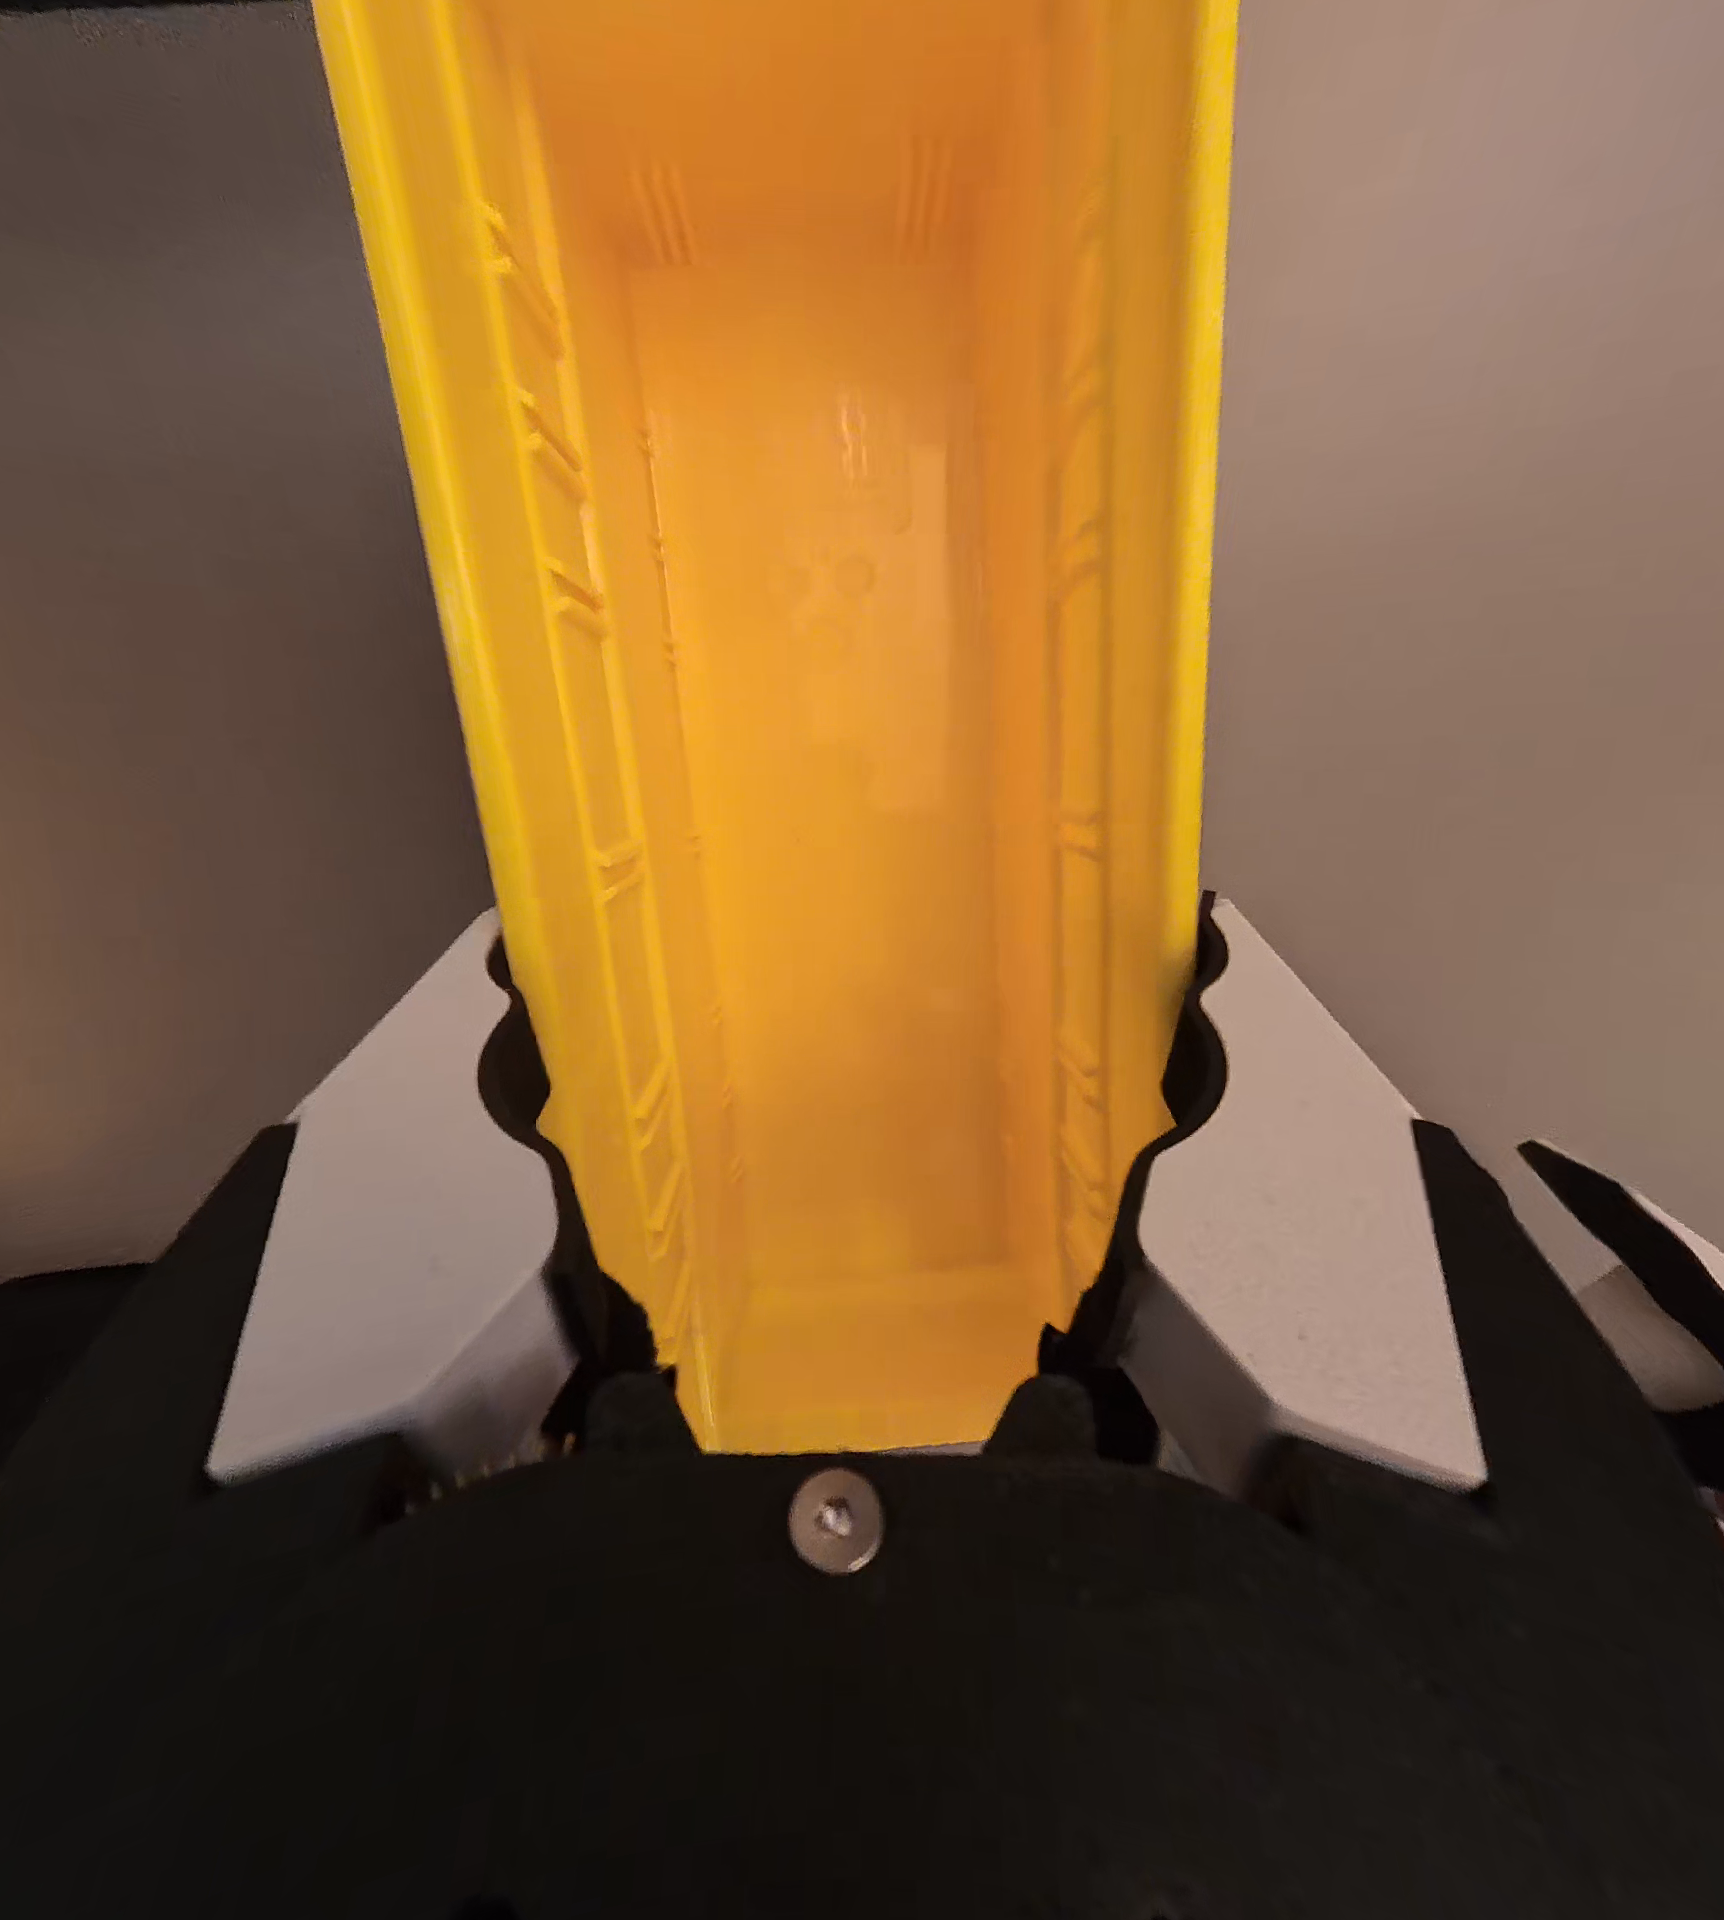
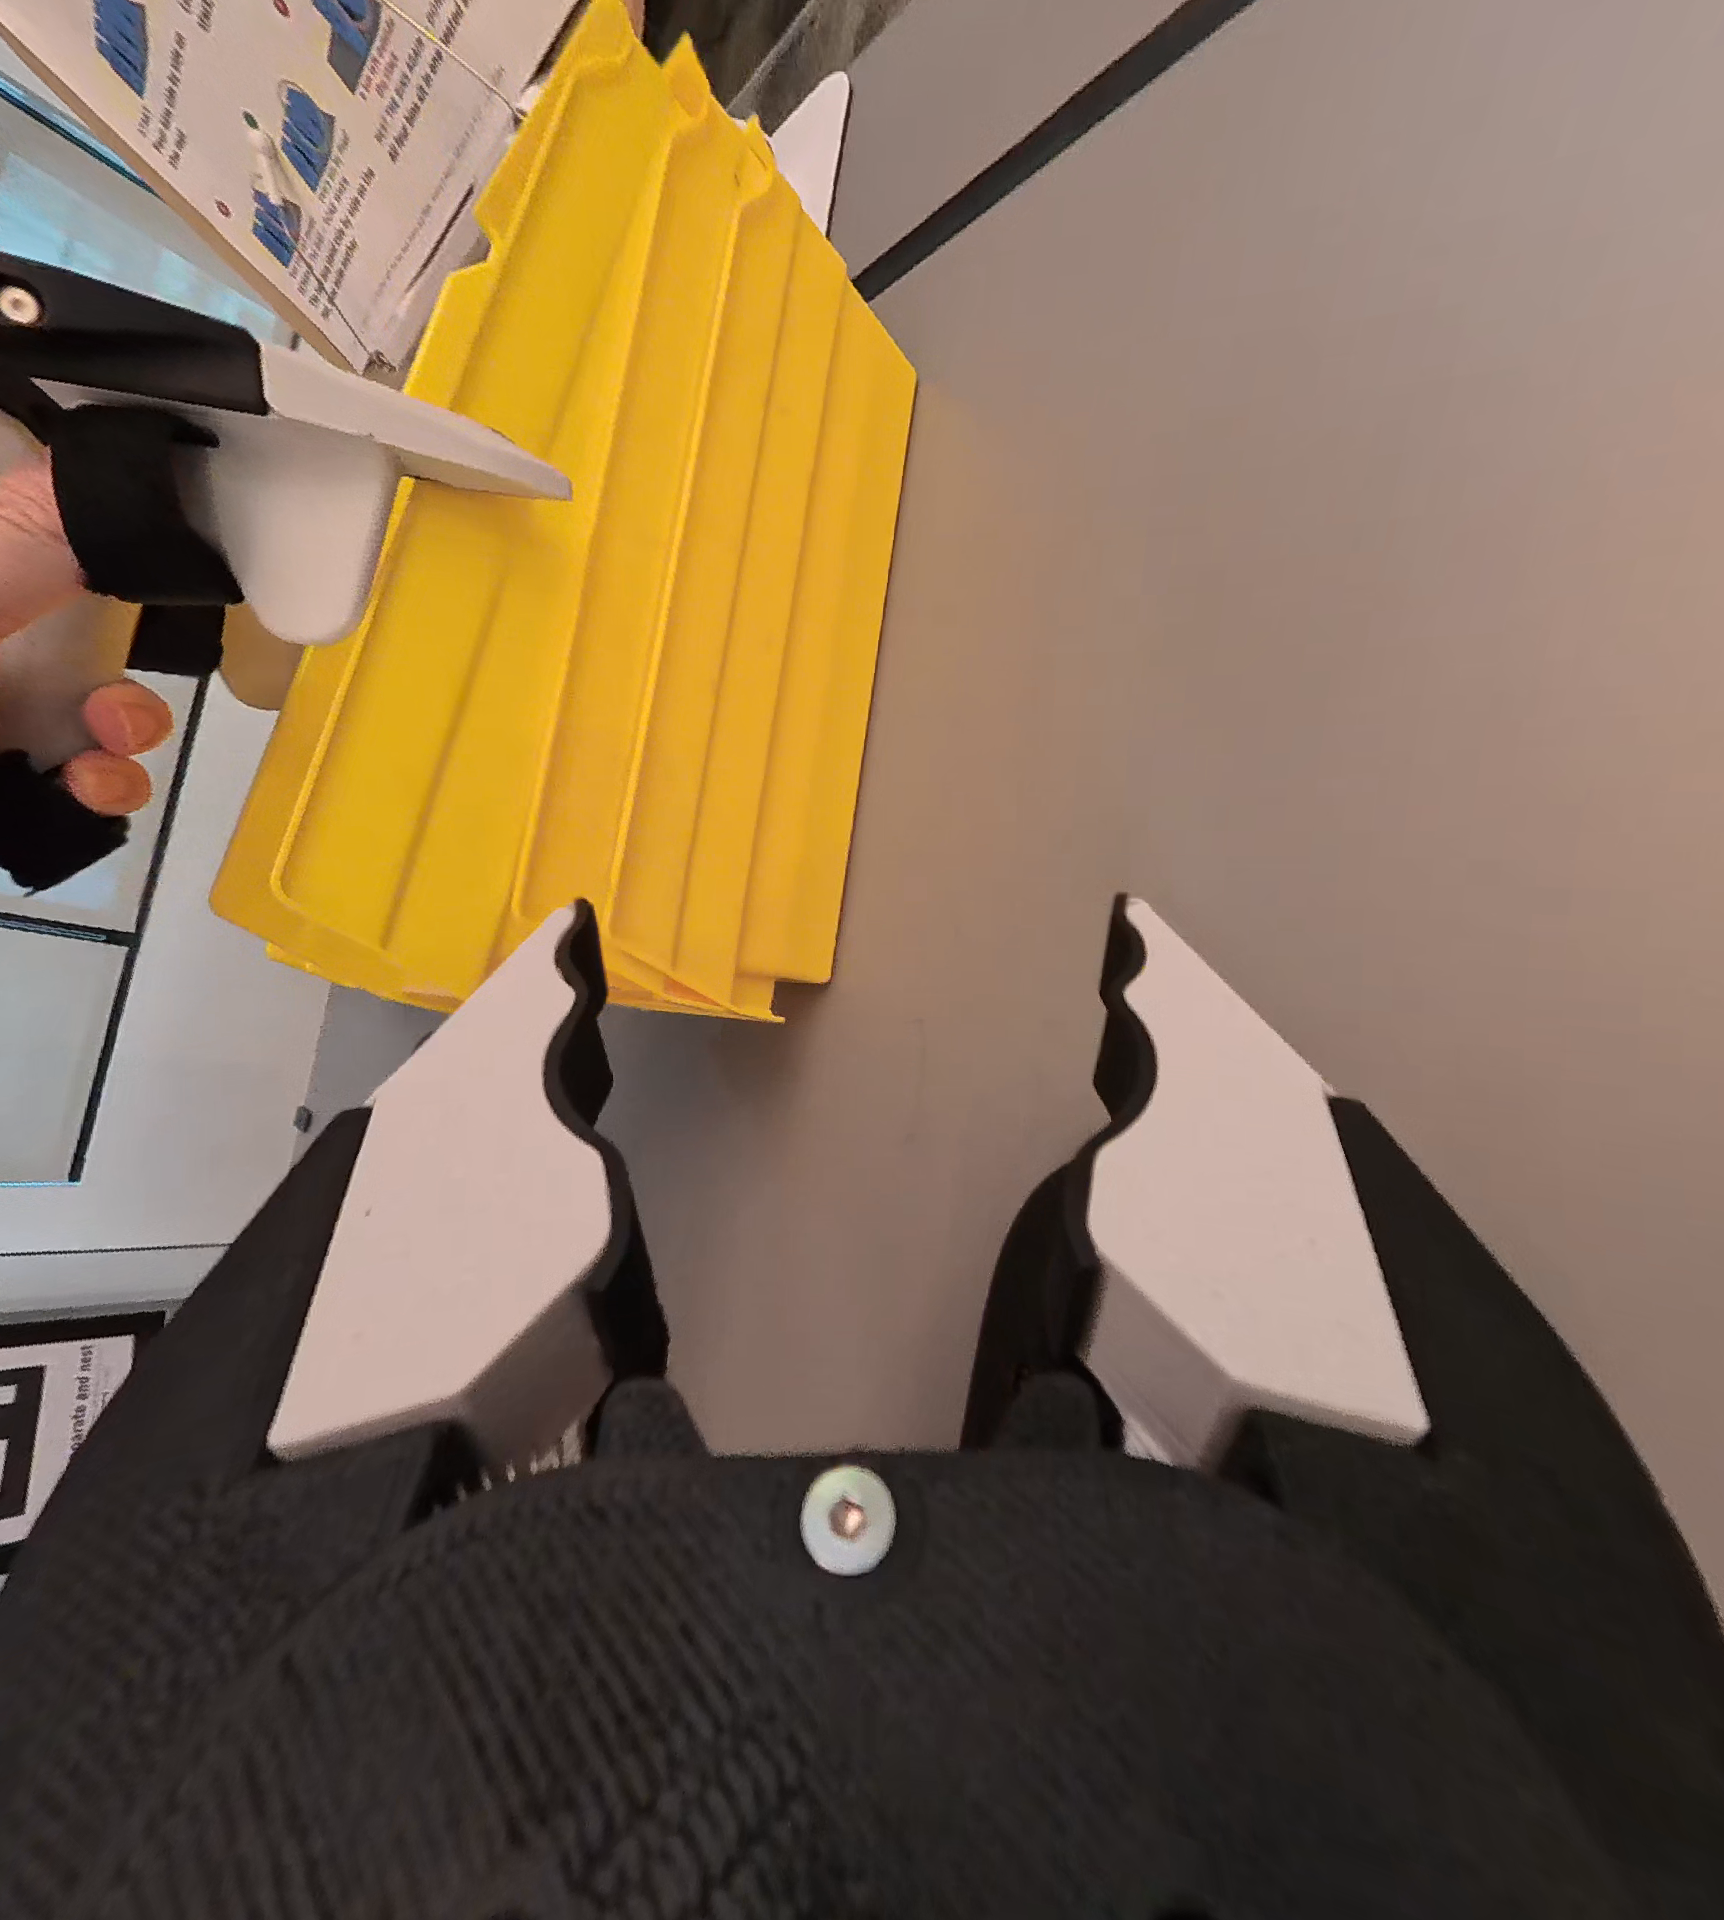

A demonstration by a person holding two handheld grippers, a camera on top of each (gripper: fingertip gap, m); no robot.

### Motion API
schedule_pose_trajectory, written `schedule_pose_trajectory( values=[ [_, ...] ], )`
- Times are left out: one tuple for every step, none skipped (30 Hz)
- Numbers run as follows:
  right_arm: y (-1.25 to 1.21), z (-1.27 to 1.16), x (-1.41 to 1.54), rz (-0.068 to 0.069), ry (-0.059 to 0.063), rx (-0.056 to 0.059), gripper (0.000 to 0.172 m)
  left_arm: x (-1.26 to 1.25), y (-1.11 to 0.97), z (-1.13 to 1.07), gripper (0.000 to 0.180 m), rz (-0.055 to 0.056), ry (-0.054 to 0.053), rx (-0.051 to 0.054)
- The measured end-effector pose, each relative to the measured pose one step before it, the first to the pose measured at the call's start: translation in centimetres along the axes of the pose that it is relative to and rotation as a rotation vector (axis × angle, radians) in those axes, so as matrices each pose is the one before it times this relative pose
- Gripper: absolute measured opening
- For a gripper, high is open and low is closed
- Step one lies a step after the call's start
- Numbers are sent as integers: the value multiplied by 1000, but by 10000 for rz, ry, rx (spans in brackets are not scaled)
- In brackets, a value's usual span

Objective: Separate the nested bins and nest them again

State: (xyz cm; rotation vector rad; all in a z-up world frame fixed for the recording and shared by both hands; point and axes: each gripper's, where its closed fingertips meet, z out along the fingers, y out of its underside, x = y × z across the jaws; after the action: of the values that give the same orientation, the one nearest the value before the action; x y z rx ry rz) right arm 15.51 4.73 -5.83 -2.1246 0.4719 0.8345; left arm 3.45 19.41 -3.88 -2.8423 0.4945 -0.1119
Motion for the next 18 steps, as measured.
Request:
schedule_pose_trajectory(
  values=[
    [154,57,138,32,6,-63,97,68,-182,-15,121,36,-12,114],
    [99,55,76,43,-23,-40,97,72,-7,12,123,68,-20,-15],
    [77,38,20,40,-30,-31,97,54,75,-2,126,37,9,-78],
    [60,40,-5,16,-19,-34,97,39,64,-86,127,12,30,-84],
    [38,27,-37,-16,-3,-28,97,41,68,-210,127,51,42,-110],
    [-9,18,-41,-49,23,4,97,19,48,-346,127,86,31,-128],
    [-34,26,-39,-65,42,14,97,-51,-82,-520,126,131,-13,-46],
    [-19,24,-81,-80,30,7,97,-58,-327,-814,119,251,-32,112],
    [-19,10,-119,-94,10,7,97,-37,-613,-1063,110,349,-22,237],
    [-34,0,-109,-101,18,21,97,-206,-924,-1363,107,378,-107,413],
    [-52,-10,-47,-102,31,29,97,-142,-1052,-1585,107,437,-56,465],
    [-80,-44,-28,-98,19,42,96,211,-1165,-1744,107,556,150,565],
    [-99,-49,-31,-76,-9,61,96,463,-1231,-1851,107,662,265,702],
    [-98,-52,-15,-46,-28,57,96,543,-1101,-1873,105,779,245,751],
    [-94,-64,21,-21,-30,47,95,483,-816,-1760,100,923,137,728],
    [-56,-62,33,-13,-37,24,95,433,-506,-1565,97,985,46,672],
    [-38,-53,67,-11,-26,7,95,569,-263,-1330,97,1026,89,622],
    [-46,-58,137,-8,15,1,95,373,-30,-1087,95,914,-51,563]
  ],
)
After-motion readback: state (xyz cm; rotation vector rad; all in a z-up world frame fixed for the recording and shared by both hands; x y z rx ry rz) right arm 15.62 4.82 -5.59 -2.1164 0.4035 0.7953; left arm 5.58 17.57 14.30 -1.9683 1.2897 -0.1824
